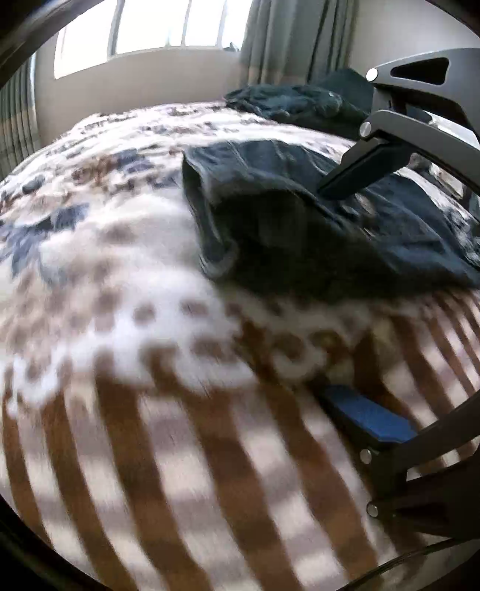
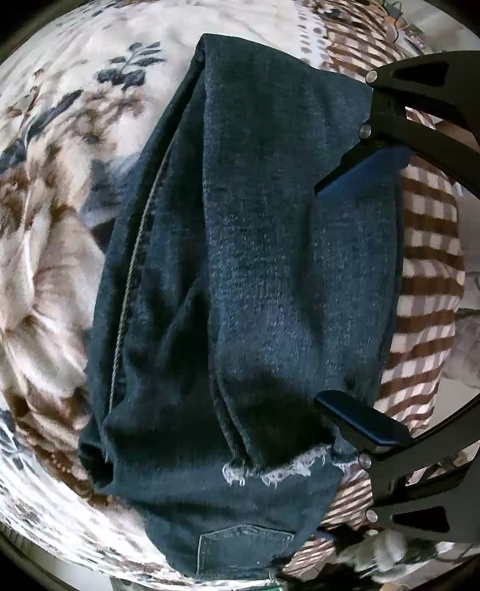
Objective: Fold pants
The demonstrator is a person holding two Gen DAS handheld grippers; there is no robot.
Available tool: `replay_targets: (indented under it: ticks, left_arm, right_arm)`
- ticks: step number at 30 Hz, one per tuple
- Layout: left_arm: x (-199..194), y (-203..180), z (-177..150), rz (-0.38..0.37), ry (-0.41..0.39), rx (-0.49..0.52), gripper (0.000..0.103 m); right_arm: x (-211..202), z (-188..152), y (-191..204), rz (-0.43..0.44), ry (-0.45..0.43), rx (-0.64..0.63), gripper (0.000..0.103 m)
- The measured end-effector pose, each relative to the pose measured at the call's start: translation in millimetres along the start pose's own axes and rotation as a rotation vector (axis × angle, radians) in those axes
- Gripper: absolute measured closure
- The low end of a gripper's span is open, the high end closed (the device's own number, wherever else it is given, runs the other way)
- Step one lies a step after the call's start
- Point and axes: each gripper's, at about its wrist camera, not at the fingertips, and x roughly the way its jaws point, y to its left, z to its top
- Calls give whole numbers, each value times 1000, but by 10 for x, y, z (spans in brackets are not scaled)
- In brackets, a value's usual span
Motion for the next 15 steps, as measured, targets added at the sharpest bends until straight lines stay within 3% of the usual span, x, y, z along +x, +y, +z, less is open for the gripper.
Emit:
replay_targets:
  ticks: [6, 12, 15]
  left_arm:
    - [221, -337, 32, -13, -24, 59, 1]
    - [262, -538, 3, 50, -34, 176, 0]
    - [158, -484, -27, 8, -36, 192, 1]
  right_arm:
    - [-21, -1, -115, -9, 4, 17, 0]
    - [-113, 15, -202, -22, -2, 7, 0]
    - [-101, -8, -233, -22, 7, 12, 0]
